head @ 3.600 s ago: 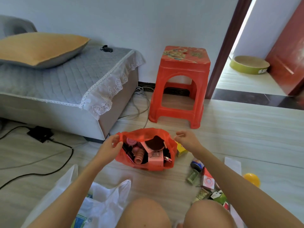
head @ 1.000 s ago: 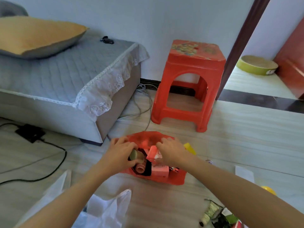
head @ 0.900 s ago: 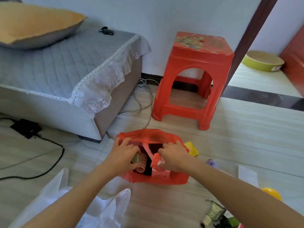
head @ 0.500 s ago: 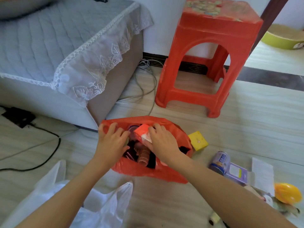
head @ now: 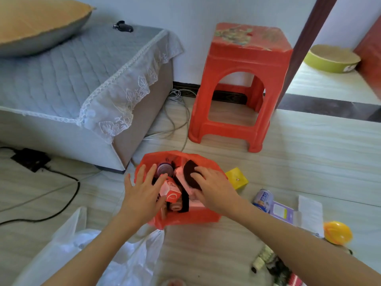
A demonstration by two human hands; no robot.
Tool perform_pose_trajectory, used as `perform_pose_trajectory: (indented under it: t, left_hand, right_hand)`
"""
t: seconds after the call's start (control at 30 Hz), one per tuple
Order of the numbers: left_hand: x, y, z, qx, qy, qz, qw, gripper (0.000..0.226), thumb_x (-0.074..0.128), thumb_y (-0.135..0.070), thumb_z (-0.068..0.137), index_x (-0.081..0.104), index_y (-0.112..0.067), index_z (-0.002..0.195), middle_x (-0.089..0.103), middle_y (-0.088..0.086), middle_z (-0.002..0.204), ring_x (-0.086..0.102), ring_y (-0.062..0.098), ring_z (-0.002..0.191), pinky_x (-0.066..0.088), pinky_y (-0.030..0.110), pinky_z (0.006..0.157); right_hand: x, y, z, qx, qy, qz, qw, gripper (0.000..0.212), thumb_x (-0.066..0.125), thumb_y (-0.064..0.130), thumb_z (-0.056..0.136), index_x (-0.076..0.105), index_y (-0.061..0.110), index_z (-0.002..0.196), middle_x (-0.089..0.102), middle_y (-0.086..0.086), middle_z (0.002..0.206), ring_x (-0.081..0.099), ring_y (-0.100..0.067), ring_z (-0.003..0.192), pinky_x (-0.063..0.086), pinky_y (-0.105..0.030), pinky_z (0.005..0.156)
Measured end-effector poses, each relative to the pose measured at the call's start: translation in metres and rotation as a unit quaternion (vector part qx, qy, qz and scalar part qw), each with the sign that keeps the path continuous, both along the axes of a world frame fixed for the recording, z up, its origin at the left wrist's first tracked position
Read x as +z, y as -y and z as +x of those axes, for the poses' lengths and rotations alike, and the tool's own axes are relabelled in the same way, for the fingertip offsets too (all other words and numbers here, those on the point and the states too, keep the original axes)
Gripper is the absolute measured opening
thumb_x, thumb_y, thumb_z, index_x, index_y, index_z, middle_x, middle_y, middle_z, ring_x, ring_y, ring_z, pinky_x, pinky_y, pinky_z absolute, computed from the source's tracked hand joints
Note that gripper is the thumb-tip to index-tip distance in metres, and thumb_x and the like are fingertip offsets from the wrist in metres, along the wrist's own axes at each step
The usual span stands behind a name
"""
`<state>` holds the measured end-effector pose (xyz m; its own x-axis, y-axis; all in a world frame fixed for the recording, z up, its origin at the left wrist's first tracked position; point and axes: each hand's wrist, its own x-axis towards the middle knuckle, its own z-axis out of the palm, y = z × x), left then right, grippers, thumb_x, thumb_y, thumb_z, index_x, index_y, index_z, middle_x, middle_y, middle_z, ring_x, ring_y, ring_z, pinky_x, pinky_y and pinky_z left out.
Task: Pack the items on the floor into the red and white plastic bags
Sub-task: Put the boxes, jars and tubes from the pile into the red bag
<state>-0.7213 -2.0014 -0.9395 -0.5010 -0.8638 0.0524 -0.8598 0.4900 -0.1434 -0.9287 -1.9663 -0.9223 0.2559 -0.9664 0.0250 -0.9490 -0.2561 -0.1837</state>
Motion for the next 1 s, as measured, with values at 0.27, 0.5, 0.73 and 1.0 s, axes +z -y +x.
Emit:
perform_pose_trajectory:
  t: [0.27, 0.5, 0.73, 1.0]
  left_hand:
    - [0.06, -0.034, -0.074, -0.225, 0.007, -0.07, 0.972, 0.051, 0.063, -0.04, 0.065, 0.059, -0.025, 0.114, 0.061, 0.012, 0.124, 0.061, 0.033, 0.109, 0.05, 0.053, 0.085]
    - [0.022, -0.064, -0.157, -0.275, 0.028, 0.012, 0.961, 0.058, 0.078, -0.039, 0.05, 0.067, -0.026, 0.106, 0.066, 0.006, 0.116, 0.065, 0.026, 0.104, 0.053, 0.043, 0.082]
    - [-0.123, -0.075, -0.259, -0.207, 0.009, 0.251, 0.946, 0.058, 0.05, -0.023, 0.086, 0.029, -0.02, 0.14, 0.022, 0.011, 0.152, 0.023, 0.026, 0.14, 0.022, 0.038, 0.112]
    - [-0.187, -0.03, -0.325, -0.174, -0.035, 0.275, 0.945, 0.07, 0.043, -0.037, 0.092, 0.002, -0.027, 0.147, 0.006, 0.009, 0.156, 0.014, 0.026, 0.142, 0.022, 0.039, 0.114]
  right_hand:
    - [0.012, -0.092, -0.086, -0.201, 0.011, -0.045, 0.979, 0.039, 0.047, 0.04, 0.073, 0.062, 0.015, 0.1, 0.068, -0.004, 0.102, 0.068, -0.024, 0.083, 0.055, -0.033, 0.066]
    - [-0.037, -0.142, -0.152, -0.308, 0.025, 0.006, 0.951, 0.045, 0.082, 0.021, 0.063, 0.065, 0.009, 0.103, 0.069, -0.009, 0.1, 0.068, -0.029, 0.082, 0.054, -0.036, 0.063]
    - [-0.16, -0.132, -0.239, -0.327, 0.024, 0.18, 0.927, 0.052, 0.048, 0.028, 0.092, 0.032, 0.013, 0.14, 0.038, -0.008, 0.144, 0.04, -0.026, 0.128, 0.036, -0.035, 0.103]
    - [-0.224, -0.084, -0.285, -0.278, -0.056, 0.2, 0.938, 0.071, 0.057, 0.037, 0.086, 0.022, 0.009, 0.142, 0.033, -0.01, 0.144, 0.031, -0.026, 0.133, 0.019, -0.035, 0.113]
